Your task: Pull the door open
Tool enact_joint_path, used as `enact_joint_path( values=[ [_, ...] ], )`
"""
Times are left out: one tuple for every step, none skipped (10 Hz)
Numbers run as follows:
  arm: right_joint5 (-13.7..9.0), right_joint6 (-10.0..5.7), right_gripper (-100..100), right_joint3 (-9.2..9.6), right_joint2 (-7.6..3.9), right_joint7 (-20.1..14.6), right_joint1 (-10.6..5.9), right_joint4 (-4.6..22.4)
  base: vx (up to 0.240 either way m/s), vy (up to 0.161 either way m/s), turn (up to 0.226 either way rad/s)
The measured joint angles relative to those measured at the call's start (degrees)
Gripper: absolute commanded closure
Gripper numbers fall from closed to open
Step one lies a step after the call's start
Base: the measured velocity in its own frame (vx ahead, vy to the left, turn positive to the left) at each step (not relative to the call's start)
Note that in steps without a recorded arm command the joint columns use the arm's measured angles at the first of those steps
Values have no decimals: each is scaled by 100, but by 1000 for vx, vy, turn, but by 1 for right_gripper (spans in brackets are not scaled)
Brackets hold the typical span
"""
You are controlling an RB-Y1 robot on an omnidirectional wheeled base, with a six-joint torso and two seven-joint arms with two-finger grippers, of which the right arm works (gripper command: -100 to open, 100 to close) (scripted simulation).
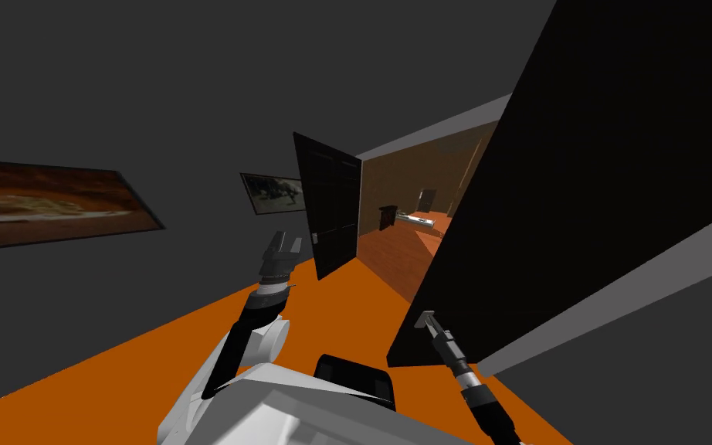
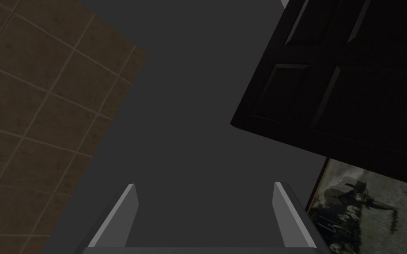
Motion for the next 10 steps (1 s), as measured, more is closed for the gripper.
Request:
enact_joint_path(
  values=[
    [15, -40, 100, 17, -47, -36, 113, -138, -133, -55, 28],
    [29, -86, 100, 35, -55, -51, 132, -112, -113, -48, 54],
    [44, -258, 100, 55, -65, -55, 46, 167, -148, -71, 83],
    [57, -340, 100, 70, -94, -75, 78, 192, -146, -63, 104],
    [64, -318, 100, 78, -138, -107, 216, 5, -63, -25, 17],
    [70, -304, 100, 87, -137, -114, 242, -14, -142, -65, 148],
    [70, -323, 100, 80, -146, -116, 235, 14, -177, -90, 170],
    [71, -348, 100, 76, -153, -121, 223, 29, -169, -80, 158],
    [74, -357, 100, 73, -164, -128, 239, 5, -182, -114, 178],
    [81, -387, 100, 76, -166, -132, 240, 29, -194, -101, 185]
  ],
)
